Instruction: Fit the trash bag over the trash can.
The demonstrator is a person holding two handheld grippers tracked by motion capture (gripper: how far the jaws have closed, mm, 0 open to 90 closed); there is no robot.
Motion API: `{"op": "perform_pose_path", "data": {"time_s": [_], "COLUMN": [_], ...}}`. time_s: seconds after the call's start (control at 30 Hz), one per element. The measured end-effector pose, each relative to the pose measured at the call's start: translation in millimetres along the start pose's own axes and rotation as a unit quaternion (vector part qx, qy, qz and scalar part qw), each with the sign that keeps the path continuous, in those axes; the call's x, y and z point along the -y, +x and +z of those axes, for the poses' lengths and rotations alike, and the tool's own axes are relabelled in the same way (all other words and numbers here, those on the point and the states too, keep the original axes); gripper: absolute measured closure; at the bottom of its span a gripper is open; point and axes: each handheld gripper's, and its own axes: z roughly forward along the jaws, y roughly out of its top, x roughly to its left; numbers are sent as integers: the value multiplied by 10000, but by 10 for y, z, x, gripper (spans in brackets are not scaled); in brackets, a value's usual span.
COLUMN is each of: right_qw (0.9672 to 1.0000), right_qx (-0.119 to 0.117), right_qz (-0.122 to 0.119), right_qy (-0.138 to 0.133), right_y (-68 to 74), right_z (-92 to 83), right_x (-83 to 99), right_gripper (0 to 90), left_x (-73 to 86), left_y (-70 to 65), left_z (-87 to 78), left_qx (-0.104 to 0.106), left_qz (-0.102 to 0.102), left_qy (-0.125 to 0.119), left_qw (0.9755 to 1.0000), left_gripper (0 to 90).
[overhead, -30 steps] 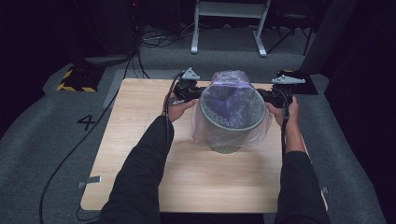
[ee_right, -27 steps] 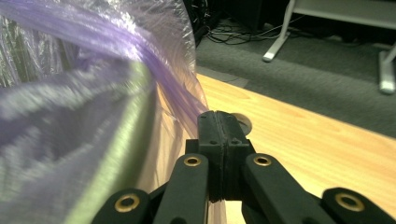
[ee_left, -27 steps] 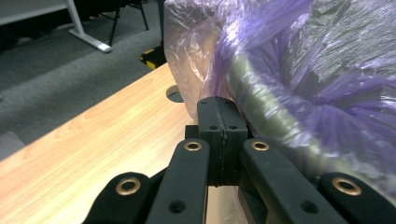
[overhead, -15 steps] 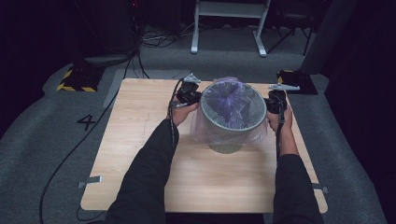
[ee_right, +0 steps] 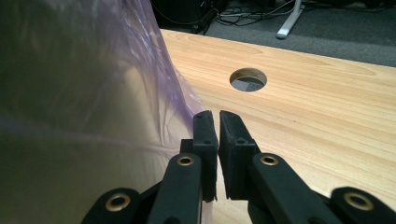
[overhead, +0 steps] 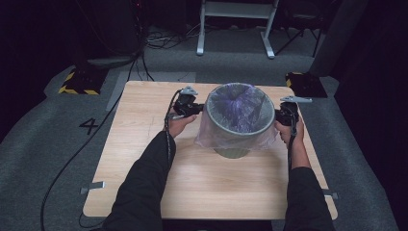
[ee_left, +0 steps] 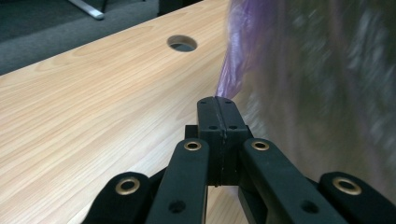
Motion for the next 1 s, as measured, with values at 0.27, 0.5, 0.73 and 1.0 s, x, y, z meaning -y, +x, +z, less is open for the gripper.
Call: {"op": "perform_pose_path", "data": {"time_s": [0.27, 0.5, 0.73, 1.0], "right_qw": [9993, 9985, 9951, 9842], "right_qx": [369, 427, -515, -1339], "right_qz": [-50, -305, -768, -1134], "right_qy": [-75, -165, -348, -220], "right_y": [-111, -209, -53, 152], "right_z": [-328, -622, -755, -688], "right_x": [84, 203, 245, 304], "right_gripper": [453, 375, 312, 645], "left_x": [128, 307, 385, 400], "left_y": [-28, -105, -551, -752], "left_z": [-375, -631, -617, -457], "left_qx": [-118, 174, 888, 723], "left_qz": [499, 613, 1227, 1495], "left_qy": [36, -81, -79, 29], "left_qw": [9987, 9979, 9884, 9861], "left_gripper": [453, 254, 155, 544]}}
